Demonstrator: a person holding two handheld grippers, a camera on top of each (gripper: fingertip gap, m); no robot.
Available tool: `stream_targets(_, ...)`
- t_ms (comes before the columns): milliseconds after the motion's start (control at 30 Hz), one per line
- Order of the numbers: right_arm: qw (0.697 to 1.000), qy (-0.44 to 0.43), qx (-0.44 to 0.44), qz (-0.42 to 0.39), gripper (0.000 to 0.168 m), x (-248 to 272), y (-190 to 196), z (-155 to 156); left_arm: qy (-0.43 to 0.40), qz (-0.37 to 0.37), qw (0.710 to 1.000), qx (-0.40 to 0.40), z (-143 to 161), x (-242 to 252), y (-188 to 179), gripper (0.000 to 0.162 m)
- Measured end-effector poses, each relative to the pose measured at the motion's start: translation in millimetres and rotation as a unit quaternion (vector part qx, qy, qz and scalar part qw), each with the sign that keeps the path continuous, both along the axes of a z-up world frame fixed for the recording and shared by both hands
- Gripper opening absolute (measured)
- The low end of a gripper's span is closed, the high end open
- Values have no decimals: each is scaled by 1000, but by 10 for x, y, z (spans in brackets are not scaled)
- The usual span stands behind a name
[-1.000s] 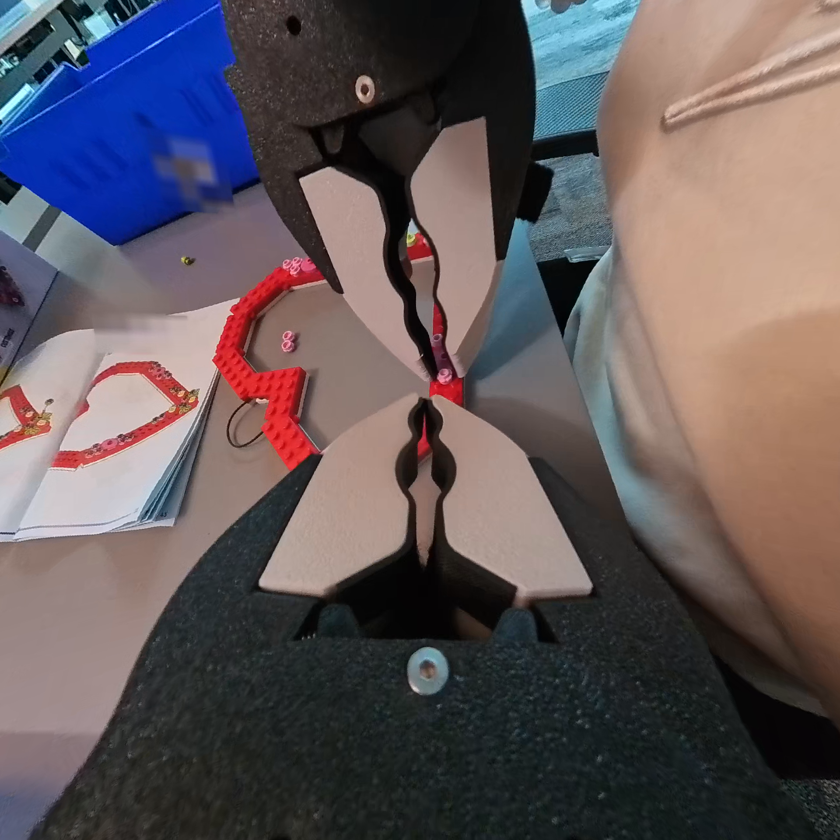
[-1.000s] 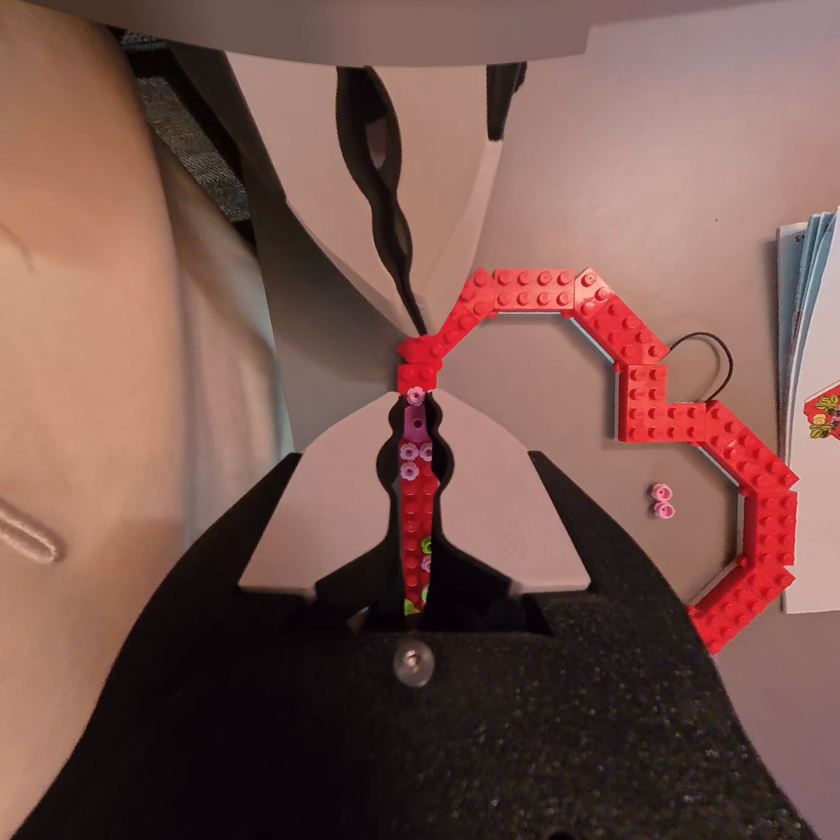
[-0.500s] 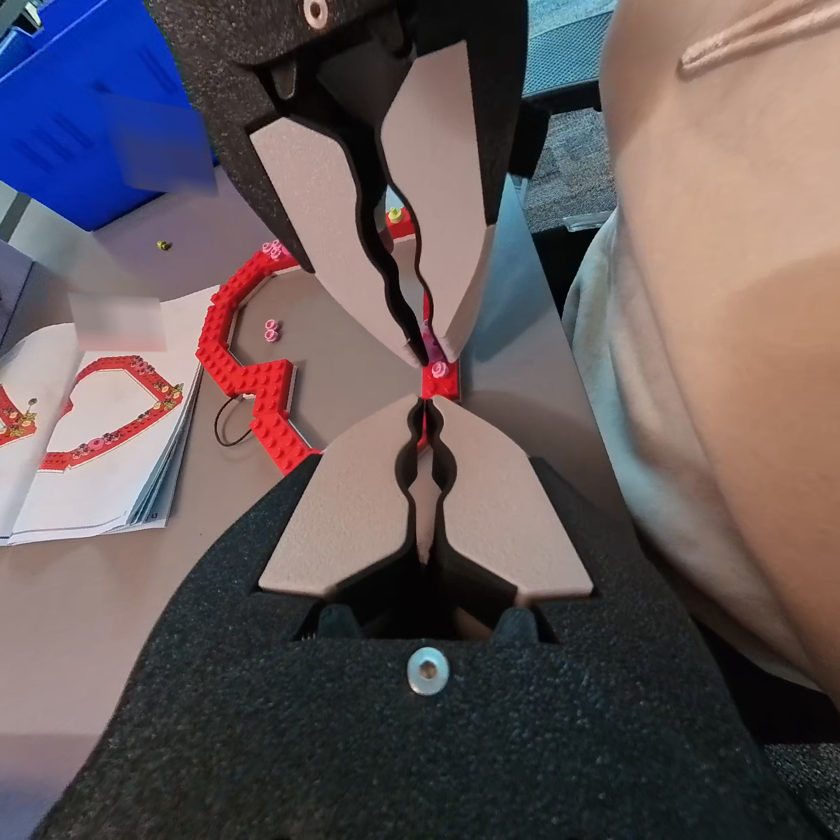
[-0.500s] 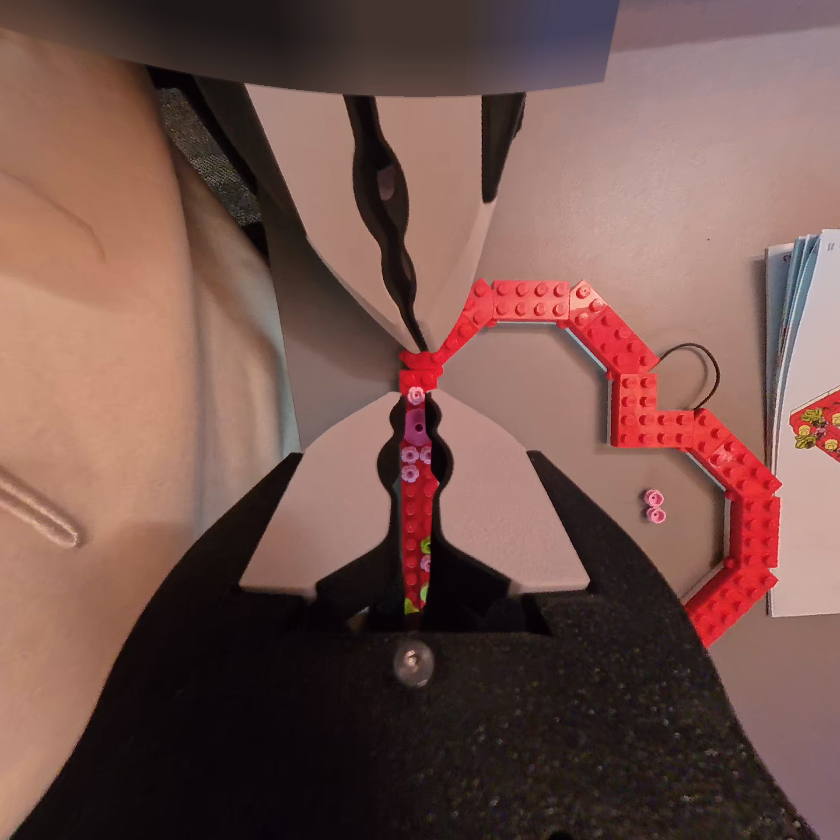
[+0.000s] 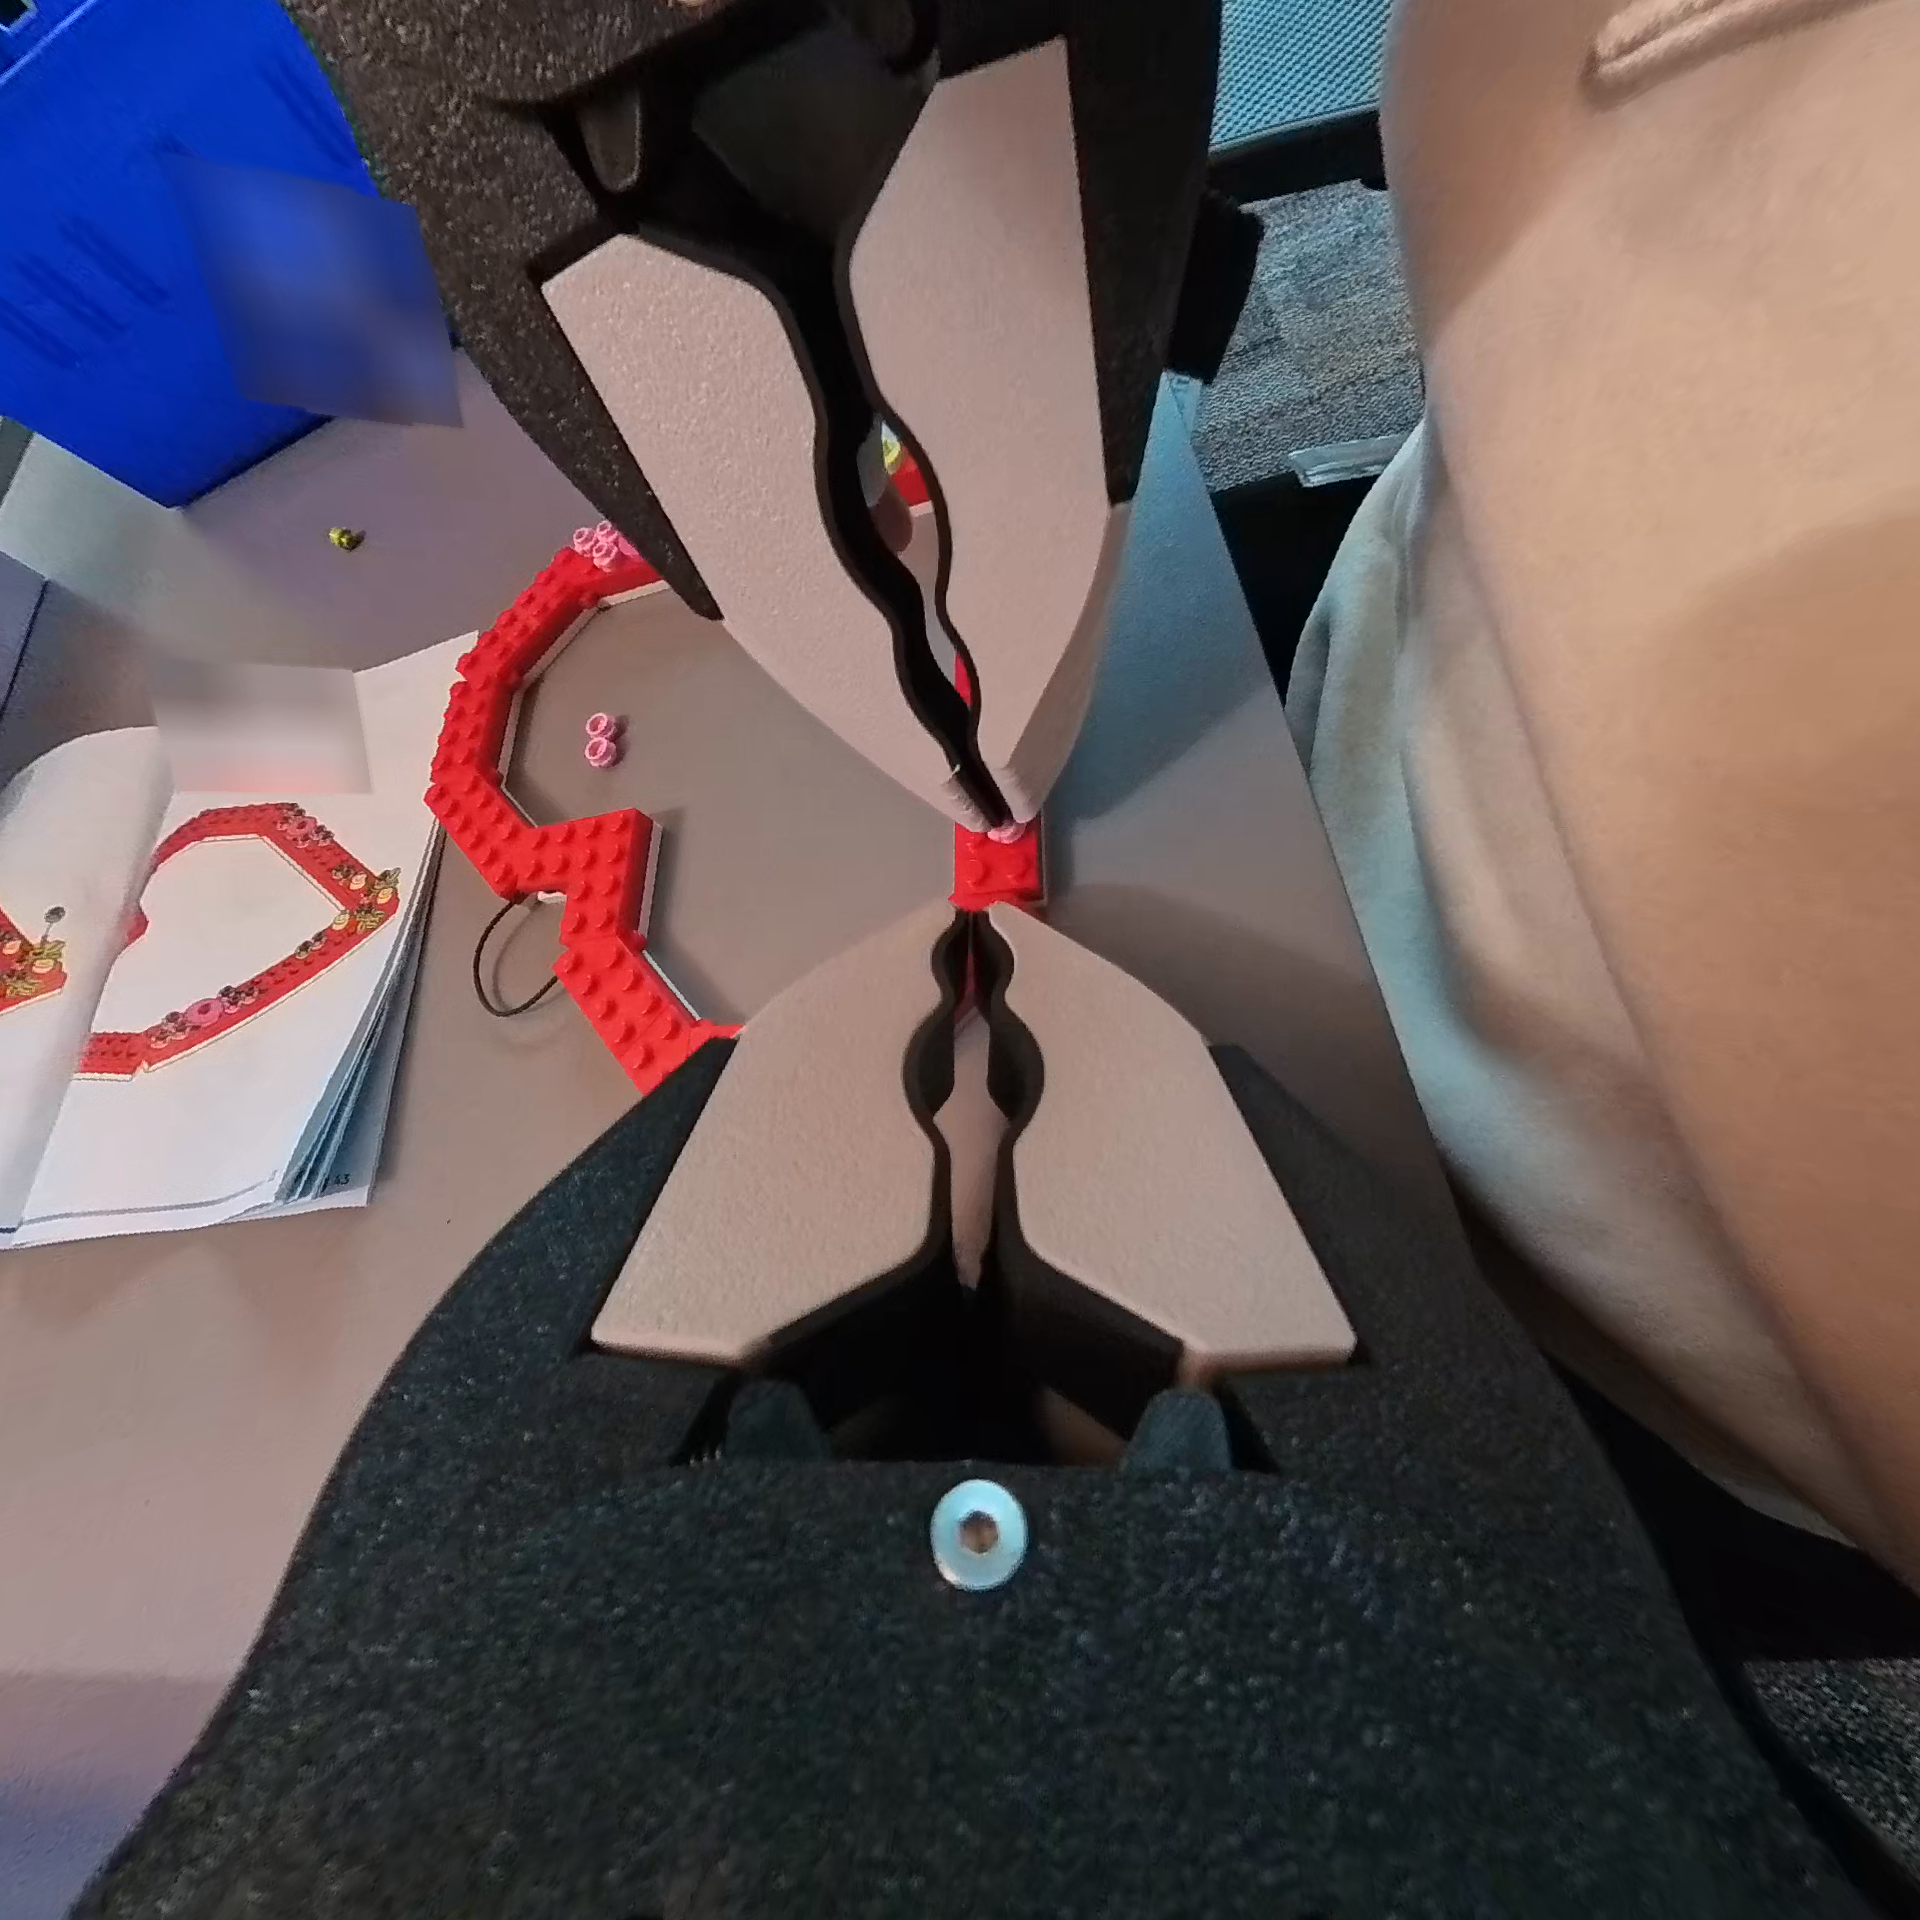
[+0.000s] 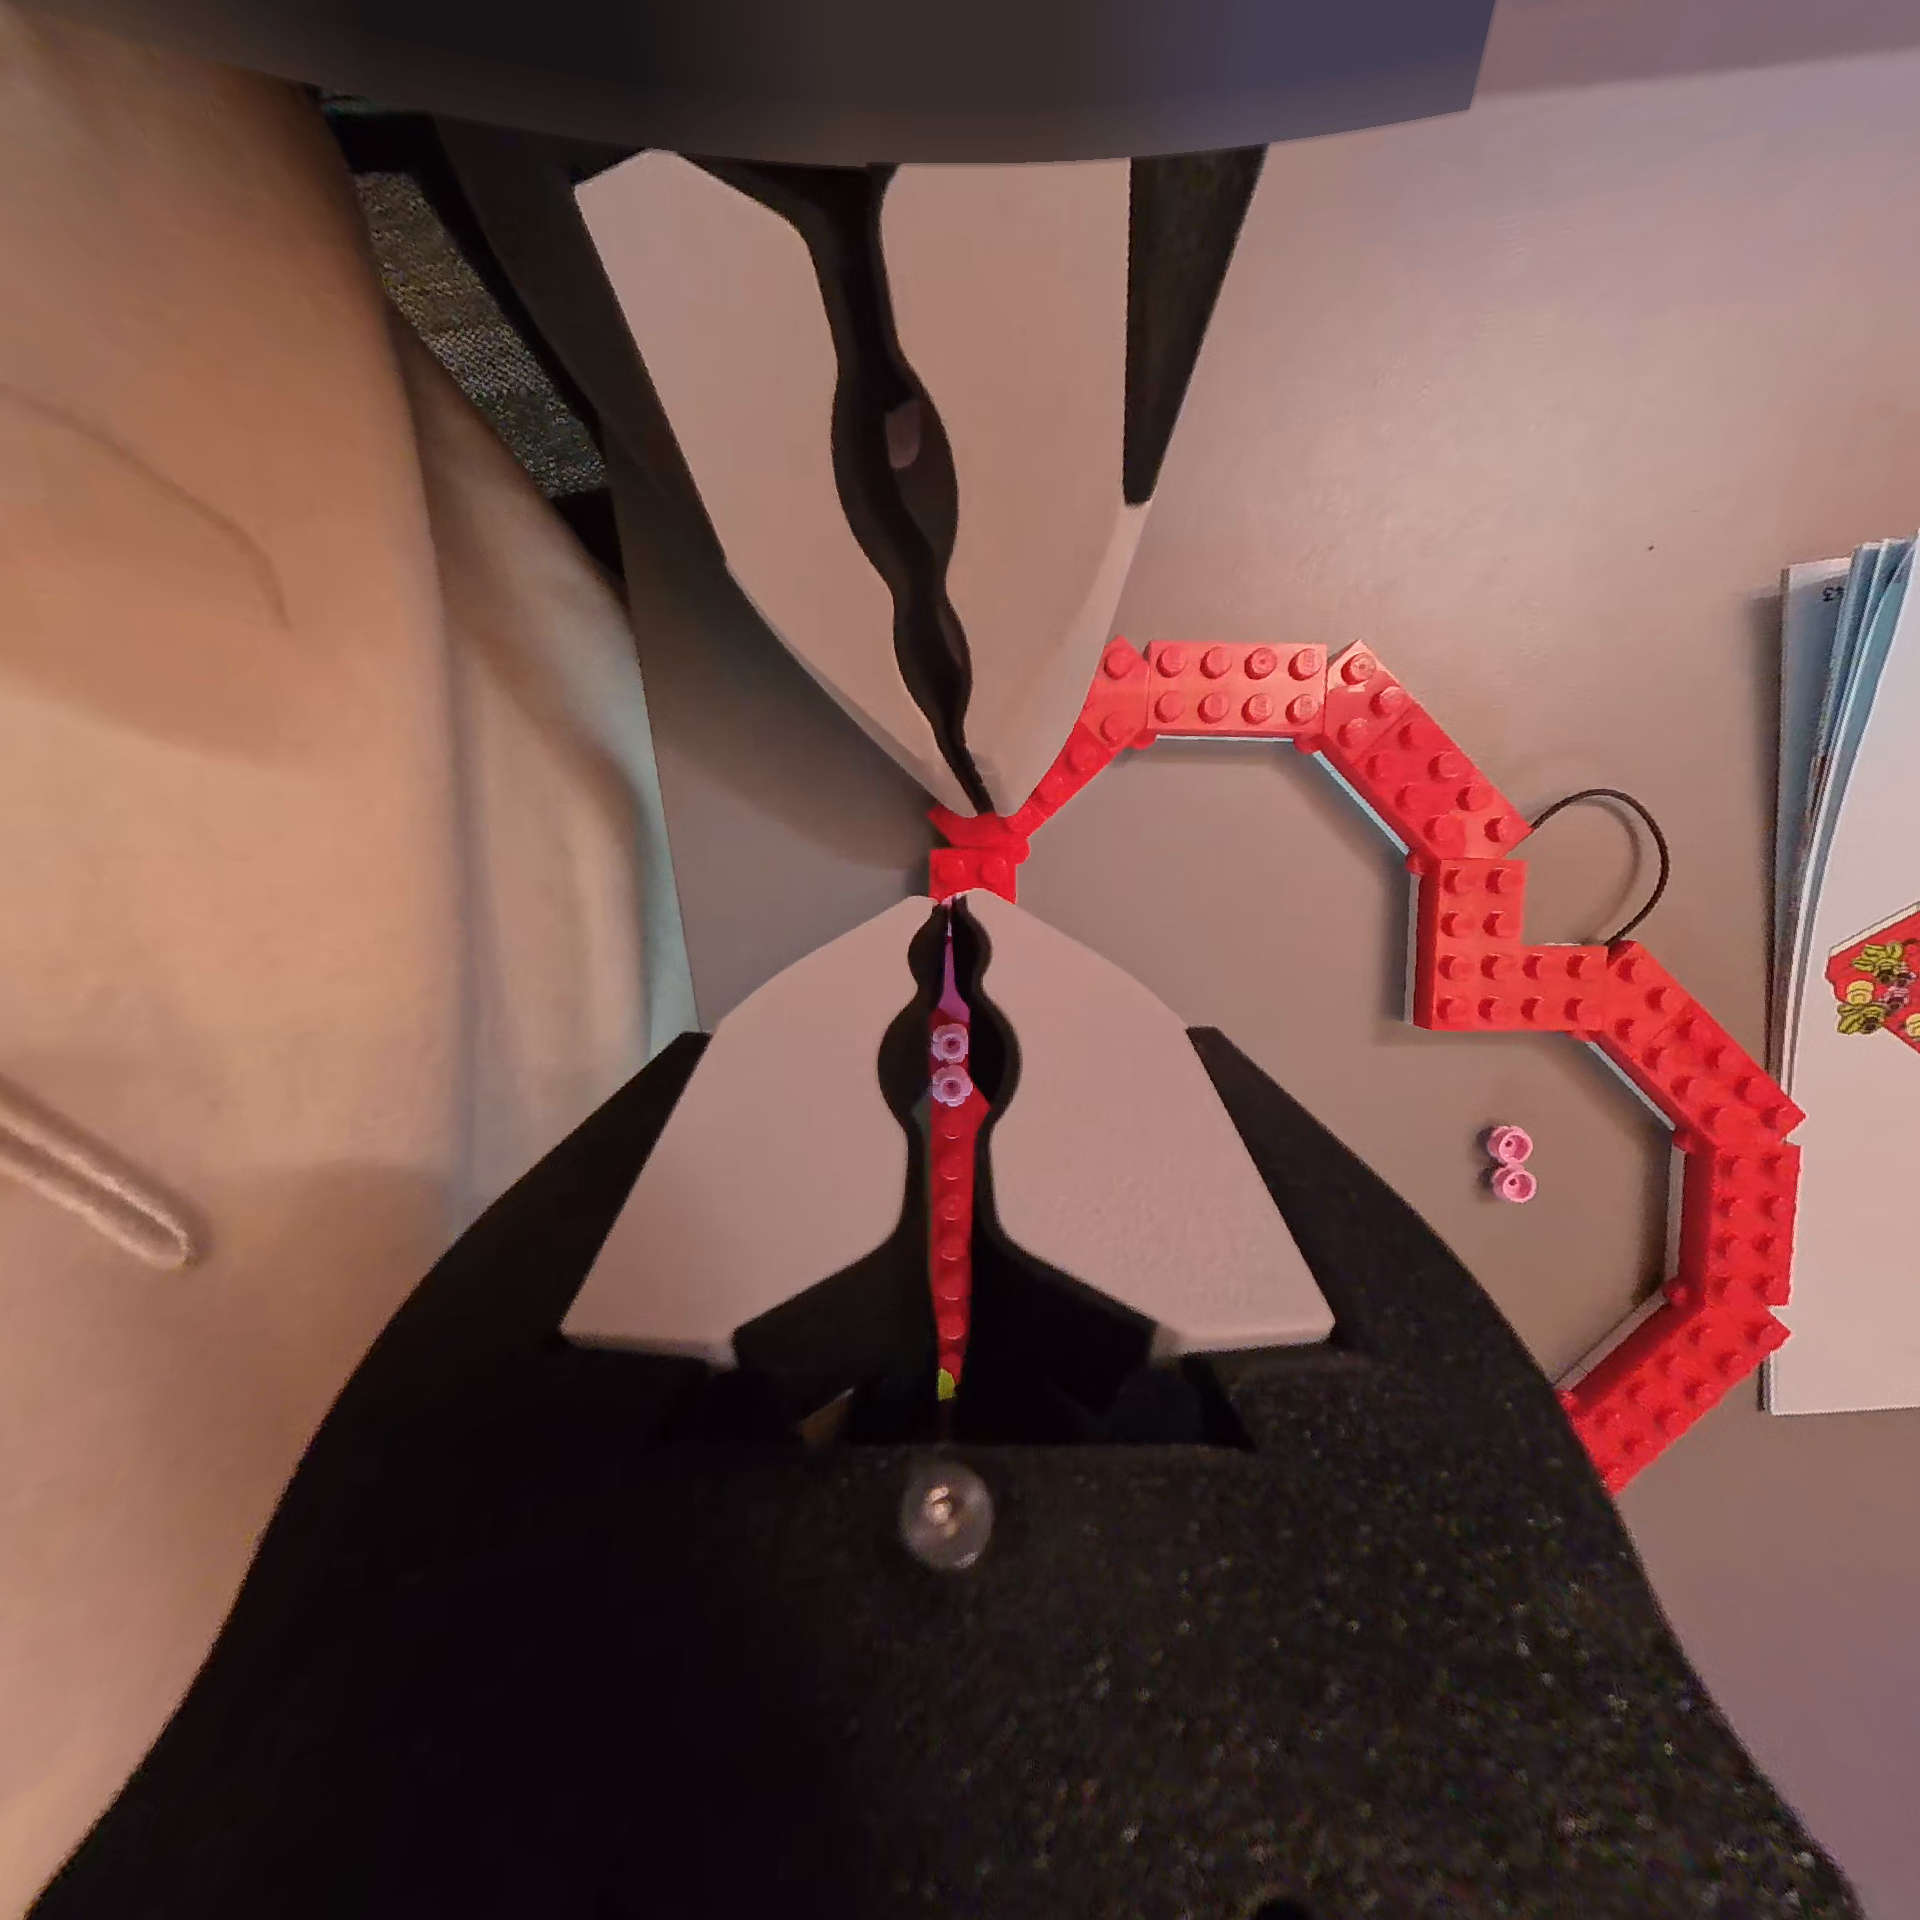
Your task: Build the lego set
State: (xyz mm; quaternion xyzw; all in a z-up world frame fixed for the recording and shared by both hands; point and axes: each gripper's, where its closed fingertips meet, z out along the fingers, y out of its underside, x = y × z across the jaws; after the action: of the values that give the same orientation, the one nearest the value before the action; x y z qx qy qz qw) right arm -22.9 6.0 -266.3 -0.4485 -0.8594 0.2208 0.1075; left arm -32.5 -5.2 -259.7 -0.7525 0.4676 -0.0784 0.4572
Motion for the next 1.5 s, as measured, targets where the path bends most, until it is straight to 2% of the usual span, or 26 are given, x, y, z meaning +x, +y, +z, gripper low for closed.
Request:
stream_targets(500,994,-2,106,-15,1,13,1,-23,-17,3,1000,6,39,-35,5,0)
stream_targets(667,997,-21,16,-67,1,20,-6,-27,-18,0,1000,7,46,-35,7,0)
stream_targets(900,998,-3,26,-50,0,8,-14,-18,-21,-2,1000,10,52,-41,34,1)
stream_targets(1000,998,-2,-34,-47,9,11,-35,28,-8,-2,1000,8,8,-39,54,2)
stream_targets(1100,990,46,-95,-90,20,-60,148,289,-21,7,1000,16,39,-60,86,4)
stream_targets(1167,986,71,-76,-132,26,-81,498,390,-42,21,999,23,96,-94,133,5)
stream_targets(1267,985,63,-15,-159,16,-50,1024,249,-69,47,996,38,178,-169,228,7)
stream_targets(1500,991,50,3,-122,11,-162,1272,-56,-99,87,988,75,303,-287,356,13)
